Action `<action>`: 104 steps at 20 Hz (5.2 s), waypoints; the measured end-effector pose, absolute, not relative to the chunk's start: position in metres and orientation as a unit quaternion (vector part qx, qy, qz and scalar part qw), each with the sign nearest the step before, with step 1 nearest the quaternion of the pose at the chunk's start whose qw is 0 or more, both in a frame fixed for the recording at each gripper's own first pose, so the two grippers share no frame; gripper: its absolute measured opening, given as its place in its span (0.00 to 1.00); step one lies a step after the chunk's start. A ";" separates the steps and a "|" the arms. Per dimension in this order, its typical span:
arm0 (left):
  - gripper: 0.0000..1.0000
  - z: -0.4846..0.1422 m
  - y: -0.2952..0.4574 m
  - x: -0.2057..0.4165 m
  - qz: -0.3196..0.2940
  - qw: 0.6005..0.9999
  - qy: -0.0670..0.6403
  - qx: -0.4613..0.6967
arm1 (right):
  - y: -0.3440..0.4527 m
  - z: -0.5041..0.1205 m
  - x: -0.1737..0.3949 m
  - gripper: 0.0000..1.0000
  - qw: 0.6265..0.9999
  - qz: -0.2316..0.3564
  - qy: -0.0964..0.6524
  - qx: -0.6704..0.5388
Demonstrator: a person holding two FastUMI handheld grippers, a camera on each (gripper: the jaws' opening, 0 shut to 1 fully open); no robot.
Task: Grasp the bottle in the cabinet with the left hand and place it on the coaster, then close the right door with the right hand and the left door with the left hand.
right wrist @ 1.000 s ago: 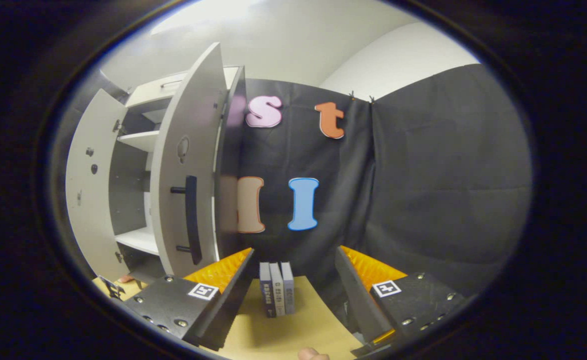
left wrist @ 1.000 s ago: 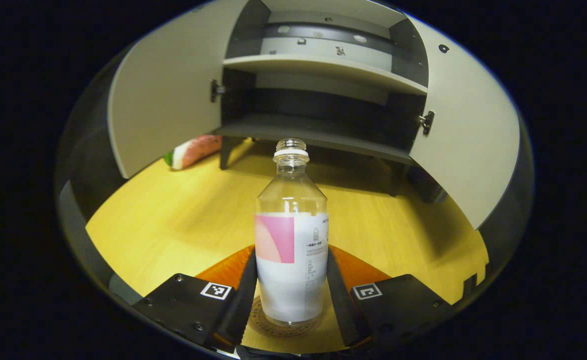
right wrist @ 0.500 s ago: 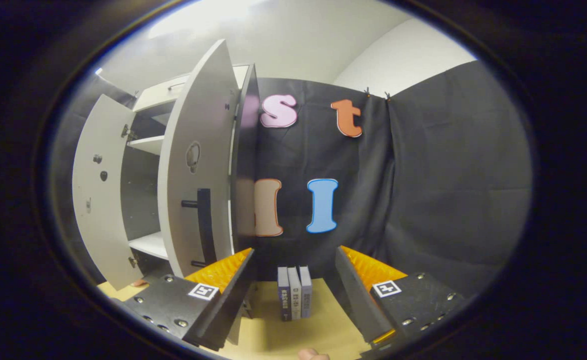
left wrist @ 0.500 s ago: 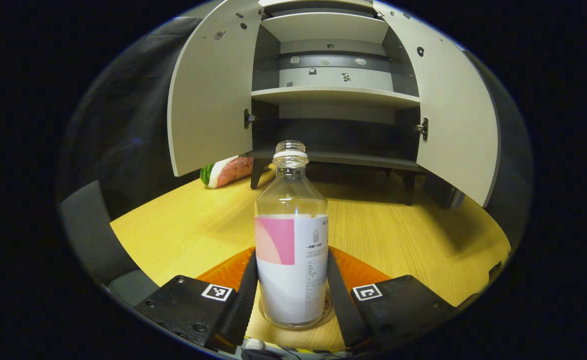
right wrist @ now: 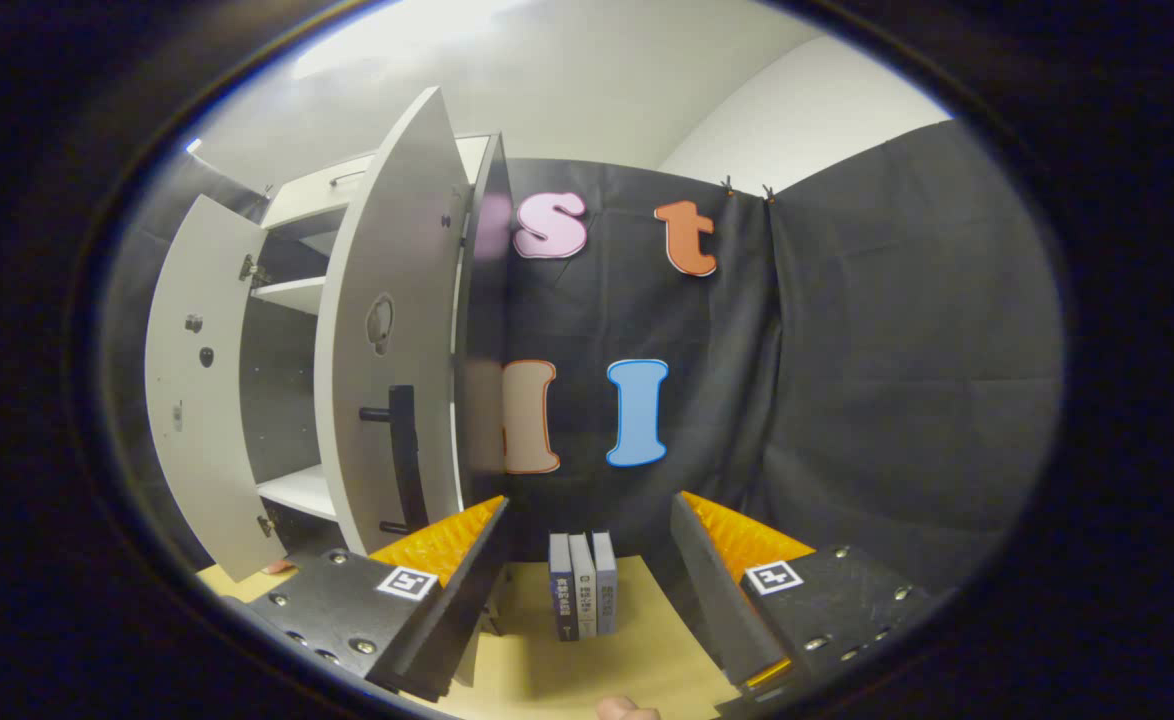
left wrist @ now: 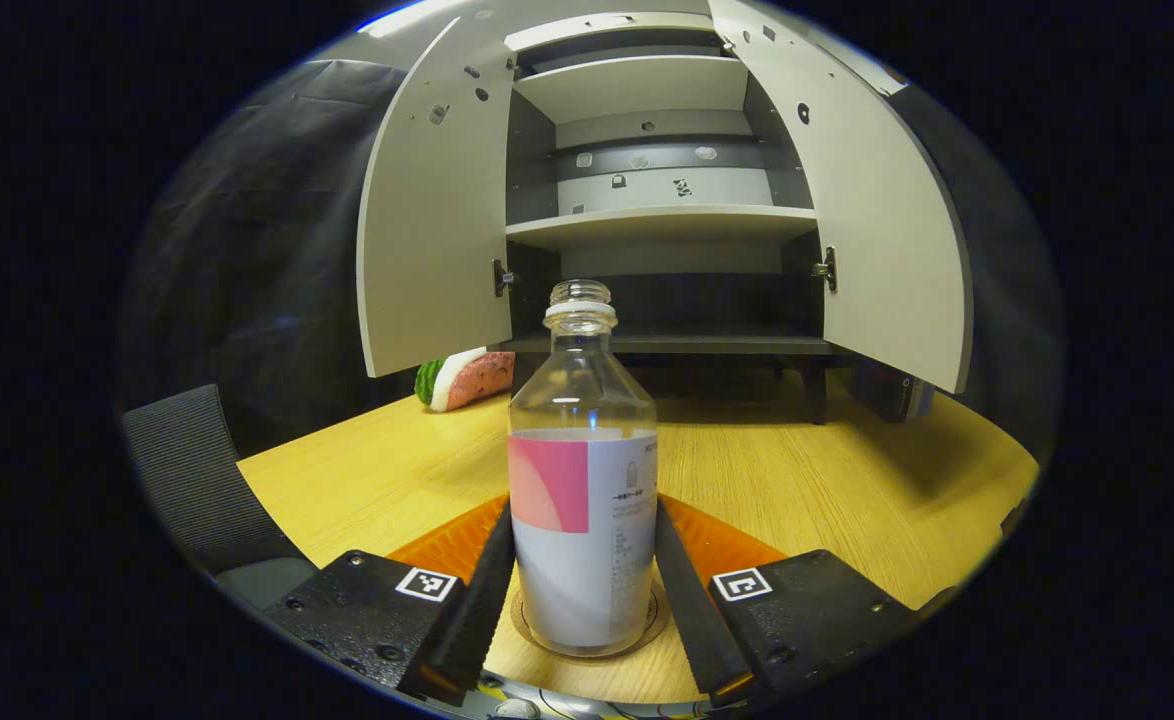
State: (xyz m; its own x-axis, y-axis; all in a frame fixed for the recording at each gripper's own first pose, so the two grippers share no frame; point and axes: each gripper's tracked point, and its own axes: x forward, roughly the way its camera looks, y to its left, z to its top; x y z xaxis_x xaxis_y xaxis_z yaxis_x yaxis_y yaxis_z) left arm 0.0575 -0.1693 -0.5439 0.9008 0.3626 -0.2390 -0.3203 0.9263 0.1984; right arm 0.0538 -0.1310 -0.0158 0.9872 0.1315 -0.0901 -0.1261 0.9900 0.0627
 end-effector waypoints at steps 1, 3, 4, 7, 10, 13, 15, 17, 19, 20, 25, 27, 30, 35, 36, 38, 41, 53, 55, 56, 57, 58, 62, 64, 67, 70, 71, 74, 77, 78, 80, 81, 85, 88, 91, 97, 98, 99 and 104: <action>0.78 -0.552 -0.169 0.053 0.175 0.971 0.148 0.074 | -0.131 -0.015 0.053 0.96 0.996 0.065 0.046 0.029; 0.80 -0.563 -0.165 0.044 0.181 0.967 0.167 0.071 | -0.131 -0.017 0.051 0.96 0.996 0.068 0.047 0.027; 0.80 -0.567 -0.162 0.040 0.184 0.965 0.174 0.063 | -0.129 -0.018 0.051 0.96 0.996 0.070 0.048 0.026; 0.82 -0.568 -0.160 0.039 0.183 0.965 0.178 0.057 | -0.126 -0.022 0.049 0.96 0.995 0.076 0.052 0.026; 0.82 -0.570 -0.162 0.040 0.172 0.966 0.184 0.061 | -0.125 -0.025 0.046 0.96 0.995 0.078 0.055 0.029; 0.83 -0.575 -0.164 0.038 0.165 0.965 0.196 0.060 | -0.128 -0.022 0.045 0.96 0.996 0.074 0.051 0.029; 0.97 -0.567 -0.164 0.038 0.165 0.965 0.191 0.064 | -0.130 -0.023 0.044 0.96 0.996 0.071 0.052 0.029; 1.00 -0.551 -0.166 0.040 0.160 0.968 0.180 0.069 | -0.130 -0.028 0.044 0.96 0.995 0.071 0.056 0.032; 1.00 -0.530 -0.170 0.041 0.152 0.971 0.170 0.066 | -0.128 -0.033 0.045 0.96 0.995 0.071 0.060 0.036; 1.00 -0.515 -0.170 0.041 0.153 0.972 0.163 0.067 | -0.126 -0.038 0.044 0.96 0.995 0.071 0.064 0.041; 1.00 -0.440 -0.179 0.044 0.128 0.980 0.128 0.079 | -0.108 -0.061 0.042 0.96 0.991 0.080 0.086 0.061; 1.00 -0.408 -0.184 0.050 0.110 0.984 0.116 0.080 | -0.095 -0.068 0.042 0.96 0.990 0.087 0.091 0.060; 1.00 -0.352 -0.177 0.062 0.100 0.988 0.093 0.073 | -0.067 -0.080 0.040 0.96 0.988 0.103 0.101 0.064; 1.00 -0.270 -0.122 0.080 0.136 0.987 0.053 0.059 | -0.028 -0.090 0.043 0.99 0.986 0.107 0.111 0.071; 1.00 -0.259 -0.107 0.081 0.148 0.986 0.048 0.055 | -0.031 -0.092 0.045 0.96 0.987 0.094 0.109 0.066; 1.00 -0.241 -0.072 0.080 0.176 0.982 0.041 0.054 | -0.029 -0.090 0.047 0.93 0.989 0.087 0.107 0.063; 1.00 -0.220 -0.019 0.074 0.222 0.973 0.032 0.053 | -0.021 -0.085 0.047 0.95 0.991 0.089 0.097 0.032; 0.97 -0.221 0.108 0.106 0.283 0.958 0.036 0.038 | 0.108 -0.083 0.027 0.94 0.979 0.162 0.101 0.070; 0.97 -0.224 0.112 0.106 0.275 0.960 0.041 0.038 | 0.134 -0.079 0.021 0.94 0.970 0.196 0.106 0.102; 0.96 -0.222 0.110 0.105 0.267 0.962 0.037 0.038 | 0.137 -0.078 0.022 0.96 0.969 0.197 0.106 0.109; 0.96 -0.222 0.106 0.105 0.253 0.967 0.035 0.028 | 0.137 -0.079 0.023 0.96 0.968 0.195 0.107 0.114; 0.95 -0.223 0.104 0.104 0.234 0.972 0.035 0.009 | 0.137 -0.082 0.025 0.96 0.968 0.195 0.109 0.119; 0.95 -0.233 0.080 0.120 0.178 0.982 0.051 -0.029 | 0.135 -0.089 0.026 0.96 0.966 0.194 0.119 0.123; 0.95 -0.228 0.069 0.120 0.171 0.984 0.052 -0.002 | 0.132 -0.086 0.026 0.93 0.966 0.193 0.116 0.127; 0.94 -0.229 0.038 0.127 0.138 0.989 0.049 -0.022 | 0.128 -0.082 0.026 0.93 0.967 0.192 0.110 0.129; 0.94 -0.219 0.010 0.141 0.118 0.992 0.032 -0.009 | 0.123 -0.078 0.025 0.96 0.967 0.191 0.107 0.129; 0.94 -0.219 0.004 0.146 0.115 0.993 0.027 -0.002 | 0.120 -0.075 0.026 0.96 0.968 0.188 0.105 0.129; 0.94 -0.222 -0.020 0.161 0.088 0.996 0.030 -0.016 | 0.110 -0.070 0.024 0.93 0.969 0.180 0.099 0.136; 0.95 -0.225 -0.050 0.173 0.033 0.999 0.041 -0.007 | 0.099 -0.070 0.022 0.96 0.971 0.174 0.097 0.132; 0.95 -0.221 -0.060 0.173 0.025 0.999 0.036 0.000 | 0.097 -0.069 0.022 0.96 0.972 0.173 0.097 0.129; 0.94 -0.213 -0.076 0.173 0.015 0.999 0.032 0.011 | 0.092 -0.070 0.022 0.96 0.975 0.160 0.100 0.115; 0.95 -0.210 -0.081 0.173 0.013 0.999 0.035 0.011 | 0.091 -0.071 0.020 0.95 0.977 0.153 0.104 0.107; 0.90 -0.176 -0.103 0.172 0.000 1.000 0.029 0.001 | 0.097 -0.047 0.012 0.96 0.981 0.149 0.087 0.085; 0.90 -0.145 -0.115 0.173 -0.001 0.999 0.023 -0.023 | 0.104 -0.020 0.015 0.93 0.983 0.150 0.065 0.080; 0.95 -0.118 -0.120 0.172 -0.003 0.999 0.015 -0.034 | 0.107 0.005 0.015 0.93 0.985 0.149 0.043 0.081; 0.95 -0.097 -0.132 0.170 -0.004 1.000 -0.009 -0.007 | 0.104 0.015 0.017 0.93 0.984 0.154 0.025 0.084; 0.95 -0.097 -0.132 0.170 -0.004 1.000 -0.009 -0.003 | 0.103 0.015 0.018 0.95 0.984 0.155 0.024 0.083; 0.95 -0.096 -0.133 0.171 -0.003 1.000 -0.009 0.000 | 0.102 0.016 0.018 0.95 0.984 0.156 0.023 0.082; 0.95 -0.097 -0.148 0.174 -0.003 1.000 -0.006 0.009 | 0.088 0.023 0.022 0.92 0.984 0.162 0.003 0.077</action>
